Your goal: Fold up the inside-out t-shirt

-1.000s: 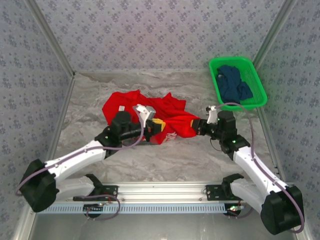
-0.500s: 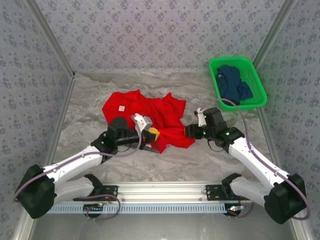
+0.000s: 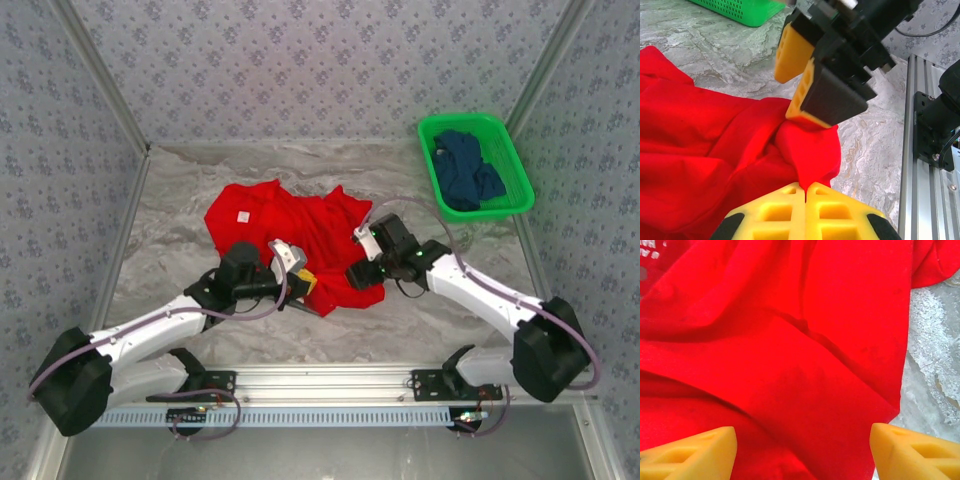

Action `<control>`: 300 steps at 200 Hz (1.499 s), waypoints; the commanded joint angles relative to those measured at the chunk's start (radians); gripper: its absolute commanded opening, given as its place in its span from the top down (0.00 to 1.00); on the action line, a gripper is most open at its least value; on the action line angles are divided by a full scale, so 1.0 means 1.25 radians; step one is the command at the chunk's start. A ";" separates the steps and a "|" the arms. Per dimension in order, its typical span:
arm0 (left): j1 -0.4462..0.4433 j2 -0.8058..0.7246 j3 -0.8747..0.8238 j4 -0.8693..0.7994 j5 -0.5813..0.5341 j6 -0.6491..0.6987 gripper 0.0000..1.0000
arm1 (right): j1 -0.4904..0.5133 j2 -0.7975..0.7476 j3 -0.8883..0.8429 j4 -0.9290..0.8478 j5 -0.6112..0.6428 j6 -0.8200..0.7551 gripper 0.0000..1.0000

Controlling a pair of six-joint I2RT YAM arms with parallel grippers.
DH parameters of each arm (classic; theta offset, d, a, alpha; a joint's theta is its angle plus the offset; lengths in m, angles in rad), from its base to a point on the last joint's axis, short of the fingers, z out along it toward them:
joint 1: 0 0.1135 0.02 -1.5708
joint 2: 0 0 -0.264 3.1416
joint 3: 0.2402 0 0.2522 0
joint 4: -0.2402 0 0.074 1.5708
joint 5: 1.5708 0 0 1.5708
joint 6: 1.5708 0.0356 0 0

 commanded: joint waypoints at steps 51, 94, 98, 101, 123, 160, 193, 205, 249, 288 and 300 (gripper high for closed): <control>-0.004 -0.062 -0.016 -0.018 -0.093 0.005 1.00 | 0.005 0.148 0.071 0.005 -0.055 -0.045 0.68; -0.004 -0.070 -0.063 -0.061 -0.214 -0.020 1.00 | -0.118 -0.064 -0.008 0.227 -0.456 0.210 1.00; -0.004 -0.070 -0.066 -0.065 -0.235 -0.025 1.00 | -0.125 -0.075 -0.021 0.259 -0.473 0.237 1.00; -0.004 -0.072 -0.067 -0.068 -0.247 -0.030 1.00 | -0.130 -0.083 -0.033 0.290 -0.496 0.265 1.00; -0.003 -0.090 -0.069 -0.086 -0.250 -0.049 0.97 | -0.137 -0.106 -0.089 0.463 -0.544 0.404 1.00; -0.004 -0.120 -0.019 -0.134 -0.198 -0.125 0.65 | -0.128 -0.085 -0.142 0.658 -0.560 0.539 1.00; -0.015 -0.122 0.035 -0.169 -0.214 -0.172 0.47 | -0.121 -0.085 -0.141 0.646 -0.553 0.539 1.00; -0.028 -0.098 0.065 -0.189 -0.239 -0.157 0.42 | -0.118 -0.088 -0.138 0.627 -0.548 0.538 1.00; -0.058 0.037 0.199 -0.244 -0.224 -0.092 0.34 | -0.110 -0.098 -0.114 0.504 -0.523 0.463 1.00; -0.069 0.119 0.245 -0.214 -0.208 -0.102 0.30 | -0.106 -0.103 -0.106 0.468 -0.520 0.423 1.00; -0.069 0.141 0.259 -0.207 -0.208 -0.101 0.31 | -0.105 -0.104 -0.107 0.461 -0.519 0.416 1.00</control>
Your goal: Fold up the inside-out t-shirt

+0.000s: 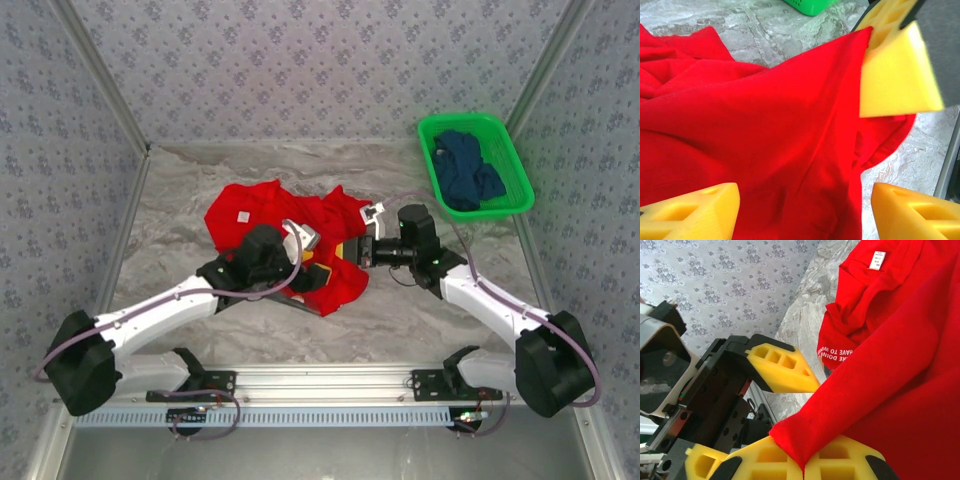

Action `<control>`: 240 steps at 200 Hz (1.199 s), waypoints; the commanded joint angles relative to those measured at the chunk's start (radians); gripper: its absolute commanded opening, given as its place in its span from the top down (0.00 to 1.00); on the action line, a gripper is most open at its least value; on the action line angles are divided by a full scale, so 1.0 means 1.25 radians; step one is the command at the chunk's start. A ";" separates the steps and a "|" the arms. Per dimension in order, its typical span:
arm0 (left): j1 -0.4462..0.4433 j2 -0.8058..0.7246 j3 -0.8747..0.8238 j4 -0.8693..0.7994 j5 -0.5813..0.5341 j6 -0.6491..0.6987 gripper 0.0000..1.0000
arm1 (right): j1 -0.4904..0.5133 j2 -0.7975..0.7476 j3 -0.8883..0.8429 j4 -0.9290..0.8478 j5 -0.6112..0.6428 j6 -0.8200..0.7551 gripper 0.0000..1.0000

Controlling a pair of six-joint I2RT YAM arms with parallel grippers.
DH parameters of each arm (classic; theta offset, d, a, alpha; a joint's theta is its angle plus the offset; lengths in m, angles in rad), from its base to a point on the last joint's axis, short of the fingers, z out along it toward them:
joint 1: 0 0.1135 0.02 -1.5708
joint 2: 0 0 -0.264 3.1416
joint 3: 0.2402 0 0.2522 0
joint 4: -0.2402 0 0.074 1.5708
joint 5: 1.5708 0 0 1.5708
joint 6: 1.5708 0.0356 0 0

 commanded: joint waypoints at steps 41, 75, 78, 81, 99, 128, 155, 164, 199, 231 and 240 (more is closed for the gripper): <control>-0.003 0.088 0.068 -0.006 0.001 0.013 0.54 | 0.006 -0.032 0.038 -0.104 -0.002 -0.090 1.00; 0.020 0.122 0.086 -0.037 0.064 0.016 0.76 | -0.014 -0.063 0.045 -0.124 -0.024 -0.142 1.00; 0.024 0.124 0.088 -0.036 0.077 0.013 0.80 | -0.014 -0.064 0.046 -0.125 -0.025 -0.147 1.00; 0.028 0.125 0.090 -0.034 0.093 0.008 0.84 | -0.015 -0.066 0.048 -0.126 -0.024 -0.152 1.00; 0.057 0.105 0.081 0.030 0.199 -0.065 1.00 | -0.015 -0.068 0.086 -0.224 0.096 -0.189 1.00; 0.086 0.046 0.021 0.222 0.289 -0.303 1.00 | 0.050 -0.026 0.226 -0.581 0.580 -0.263 0.73; 0.089 0.031 0.022 0.208 0.261 -0.412 1.00 | 0.130 -0.093 0.236 -0.592 0.625 -0.281 0.63; 0.089 0.027 0.015 0.217 0.256 -0.442 1.00 | 0.148 -0.125 0.230 -0.579 0.605 -0.282 0.60; 0.090 0.009 -0.008 0.248 0.237 -0.493 1.00 | 0.172 -0.193 0.162 -0.480 0.404 -0.207 0.62; 0.089 -0.008 -0.016 0.245 0.220 -0.482 1.00 | 0.172 -0.179 0.064 -0.375 0.349 -0.066 0.70; 0.090 -0.010 -0.017 0.243 0.217 -0.479 1.00 | 0.164 -0.169 0.053 -0.363 0.365 -0.032 0.70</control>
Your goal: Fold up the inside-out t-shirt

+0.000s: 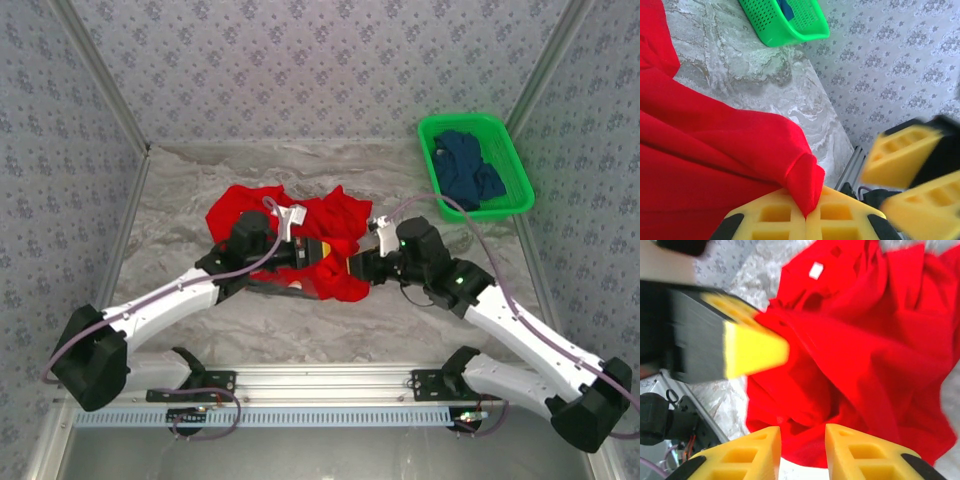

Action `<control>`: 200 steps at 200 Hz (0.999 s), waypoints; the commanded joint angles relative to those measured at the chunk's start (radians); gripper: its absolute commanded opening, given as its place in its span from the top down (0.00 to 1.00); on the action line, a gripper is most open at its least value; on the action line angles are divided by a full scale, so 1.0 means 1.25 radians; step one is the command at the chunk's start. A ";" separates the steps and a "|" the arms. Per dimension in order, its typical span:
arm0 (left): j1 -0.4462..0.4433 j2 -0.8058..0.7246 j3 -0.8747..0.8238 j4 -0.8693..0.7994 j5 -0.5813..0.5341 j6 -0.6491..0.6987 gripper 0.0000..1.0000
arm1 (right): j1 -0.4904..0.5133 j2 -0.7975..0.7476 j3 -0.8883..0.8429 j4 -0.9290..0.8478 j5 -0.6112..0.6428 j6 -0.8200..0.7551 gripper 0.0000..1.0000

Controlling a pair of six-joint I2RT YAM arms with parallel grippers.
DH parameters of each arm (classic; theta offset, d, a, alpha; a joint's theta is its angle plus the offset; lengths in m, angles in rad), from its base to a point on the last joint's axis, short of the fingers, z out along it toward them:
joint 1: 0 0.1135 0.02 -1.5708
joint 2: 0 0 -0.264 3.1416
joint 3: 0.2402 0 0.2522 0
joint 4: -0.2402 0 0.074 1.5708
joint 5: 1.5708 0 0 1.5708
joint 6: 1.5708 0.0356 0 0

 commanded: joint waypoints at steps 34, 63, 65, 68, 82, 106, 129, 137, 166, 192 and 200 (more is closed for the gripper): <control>0.000 -0.027 -0.012 0.038 -0.005 -0.008 1.00 | -0.028 0.071 -0.094 0.156 -0.063 0.264 0.60; -0.001 -0.027 -0.015 0.036 -0.003 0.001 1.00 | -0.059 0.101 -0.169 0.329 -0.112 0.386 0.52; -0.002 -0.028 -0.015 0.036 -0.003 0.001 1.00 | -0.062 0.103 -0.176 0.340 -0.113 0.392 0.51; -0.001 -0.028 -0.015 0.037 -0.002 0.002 1.00 | -0.066 0.106 -0.183 0.357 -0.116 0.404 0.50; -0.001 -0.027 -0.017 0.037 -0.002 0.005 1.00 | -0.073 0.123 -0.199 0.408 -0.128 0.430 0.49; -0.002 -0.027 -0.020 0.036 -0.003 0.010 1.00 | -0.072 0.141 -0.194 0.434 -0.118 0.428 0.40; -0.002 -0.026 -0.022 0.033 -0.006 0.014 1.00 | -0.072 0.140 -0.203 0.460 -0.124 0.442 0.38; -0.002 -0.026 -0.023 0.032 -0.008 0.016 1.00 | -0.073 0.136 -0.208 0.463 -0.124 0.448 0.37; -0.002 -0.028 -0.021 0.034 -0.006 0.015 1.00 | -0.068 0.146 -0.211 0.464 -0.098 0.451 0.43; -0.003 -0.043 -0.023 0.026 -0.020 0.017 1.00 | -0.062 0.169 -0.205 0.448 -0.080 0.444 0.55; -0.003 -0.051 -0.024 0.025 -0.027 0.019 1.00 | -0.062 0.170 -0.205 0.435 -0.071 0.441 0.57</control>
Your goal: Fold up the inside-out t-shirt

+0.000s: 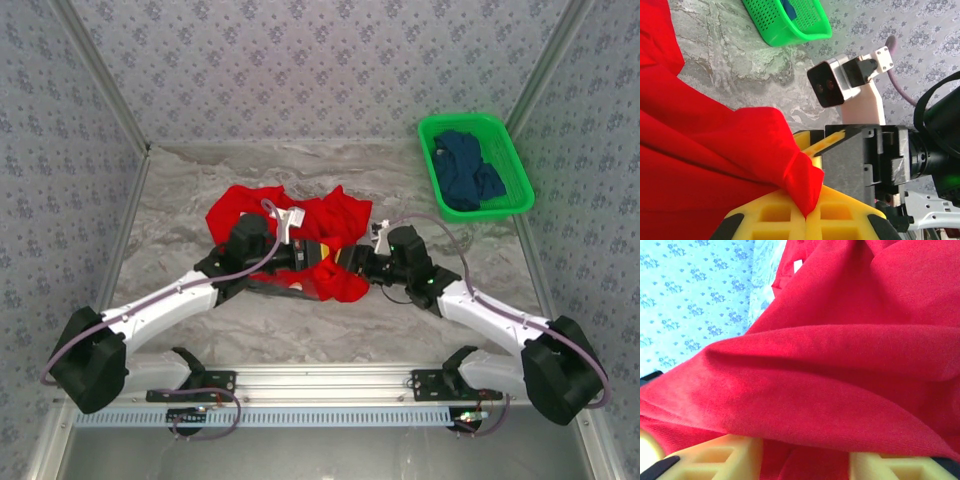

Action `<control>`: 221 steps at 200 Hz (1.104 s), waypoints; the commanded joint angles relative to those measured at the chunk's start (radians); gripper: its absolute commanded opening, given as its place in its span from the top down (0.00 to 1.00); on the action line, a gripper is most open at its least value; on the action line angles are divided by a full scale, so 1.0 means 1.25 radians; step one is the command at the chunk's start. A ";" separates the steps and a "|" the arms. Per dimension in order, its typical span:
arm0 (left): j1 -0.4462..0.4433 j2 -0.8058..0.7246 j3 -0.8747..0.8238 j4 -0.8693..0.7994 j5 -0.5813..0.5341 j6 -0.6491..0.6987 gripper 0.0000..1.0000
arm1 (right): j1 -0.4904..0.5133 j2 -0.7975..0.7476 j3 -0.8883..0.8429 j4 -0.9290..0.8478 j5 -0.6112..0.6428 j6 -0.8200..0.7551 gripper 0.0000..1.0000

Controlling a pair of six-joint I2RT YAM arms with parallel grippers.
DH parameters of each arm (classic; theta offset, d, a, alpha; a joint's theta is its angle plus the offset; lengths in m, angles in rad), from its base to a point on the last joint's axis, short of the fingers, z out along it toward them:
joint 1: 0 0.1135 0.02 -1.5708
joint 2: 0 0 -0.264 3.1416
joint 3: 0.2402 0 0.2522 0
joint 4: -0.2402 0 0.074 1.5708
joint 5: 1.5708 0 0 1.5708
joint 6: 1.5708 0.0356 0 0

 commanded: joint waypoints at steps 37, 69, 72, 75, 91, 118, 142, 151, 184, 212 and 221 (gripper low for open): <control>-0.002 -0.074 -0.011 0.016 -0.046 0.026 1.00 | 0.017 0.027 0.016 -0.059 0.060 -0.011 0.62; 0.000 -0.094 -0.022 -0.003 -0.081 0.036 1.00 | 0.008 0.003 0.017 0.009 0.021 -0.024 0.98; 0.001 -0.098 -0.026 -0.008 -0.090 0.037 1.00 | 0.002 -0.010 0.015 0.018 0.020 -0.032 1.00; 0.001 -0.103 -0.029 -0.013 -0.101 0.037 1.00 | -0.002 -0.025 0.013 0.029 0.019 -0.041 1.00; 0.012 -0.128 -0.050 -0.056 -0.174 0.018 1.00 | -0.035 -0.116 0.000 0.099 0.003 -0.115 1.00; 0.058 -0.116 -0.094 -0.064 -0.191 -0.057 1.00 | -0.056 -0.186 -0.044 0.339 -0.118 -0.155 1.00; 0.067 -0.068 -0.069 -0.097 -0.145 -0.038 0.94 | -0.065 -0.149 -0.051 0.458 -0.199 -0.117 1.00; 0.066 -0.062 -0.061 -0.095 -0.127 -0.026 0.88 | -0.065 -0.130 -0.052 0.494 -0.224 -0.105 1.00; 0.065 -0.098 -0.041 -0.132 -0.129 0.052 0.55 | -0.074 -0.088 -0.045 0.529 -0.254 -0.087 1.00; 0.052 -0.171 -0.043 -0.165 -0.161 0.146 0.38 | -0.079 -0.091 -0.027 0.453 -0.256 -0.113 1.00; 0.030 -0.185 -0.034 -0.183 -0.184 0.198 0.32 | -0.079 -0.092 -0.019 0.433 -0.259 -0.120 1.00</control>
